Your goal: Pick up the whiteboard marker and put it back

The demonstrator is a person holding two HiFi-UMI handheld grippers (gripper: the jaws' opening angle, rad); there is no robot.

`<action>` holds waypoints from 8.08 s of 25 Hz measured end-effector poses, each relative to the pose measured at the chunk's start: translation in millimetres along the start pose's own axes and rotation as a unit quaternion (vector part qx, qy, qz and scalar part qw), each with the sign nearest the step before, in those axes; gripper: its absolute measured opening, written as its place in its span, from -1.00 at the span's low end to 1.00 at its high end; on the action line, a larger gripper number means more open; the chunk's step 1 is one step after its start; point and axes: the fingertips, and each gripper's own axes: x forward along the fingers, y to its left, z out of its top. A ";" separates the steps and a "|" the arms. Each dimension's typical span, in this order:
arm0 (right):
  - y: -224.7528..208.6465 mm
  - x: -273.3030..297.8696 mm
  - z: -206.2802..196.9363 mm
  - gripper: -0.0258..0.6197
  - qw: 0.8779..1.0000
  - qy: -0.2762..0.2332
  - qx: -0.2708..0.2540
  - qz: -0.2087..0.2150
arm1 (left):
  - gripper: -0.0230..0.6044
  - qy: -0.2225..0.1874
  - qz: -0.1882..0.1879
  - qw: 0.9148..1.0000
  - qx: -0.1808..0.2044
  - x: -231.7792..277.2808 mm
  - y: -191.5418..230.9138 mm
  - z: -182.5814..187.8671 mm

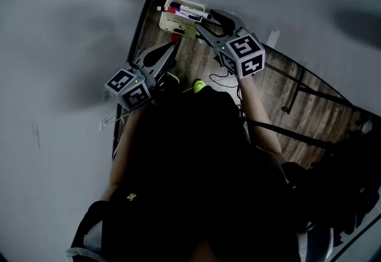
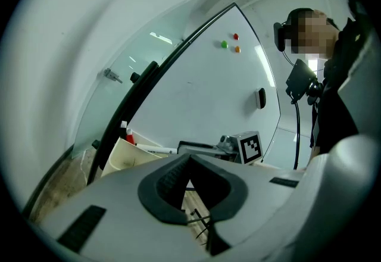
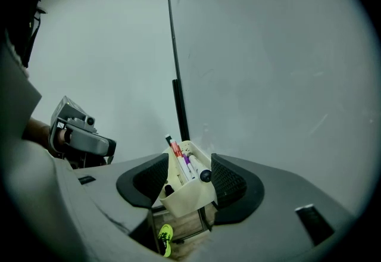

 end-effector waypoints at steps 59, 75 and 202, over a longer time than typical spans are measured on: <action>6.1 -31.9 34.6 -0.66 0.999 -0.029 0.003 0.027 | -0.92 -0.027 -0.006 1.000 -0.009 -2.6 -3.7 -8.0; 22.2 -55.4 50.5 -0.66 0.998 -0.046 -0.021 0.030 | -0.92 -0.039 -0.004 0.999 0.011 4.6 1.5 -6.7; 13.3 -26.5 -9.0 -0.49 0.998 0.015 -0.047 0.044 | -0.92 -0.049 0.023 0.998 -0.011 -18.9 -29.3 -1.4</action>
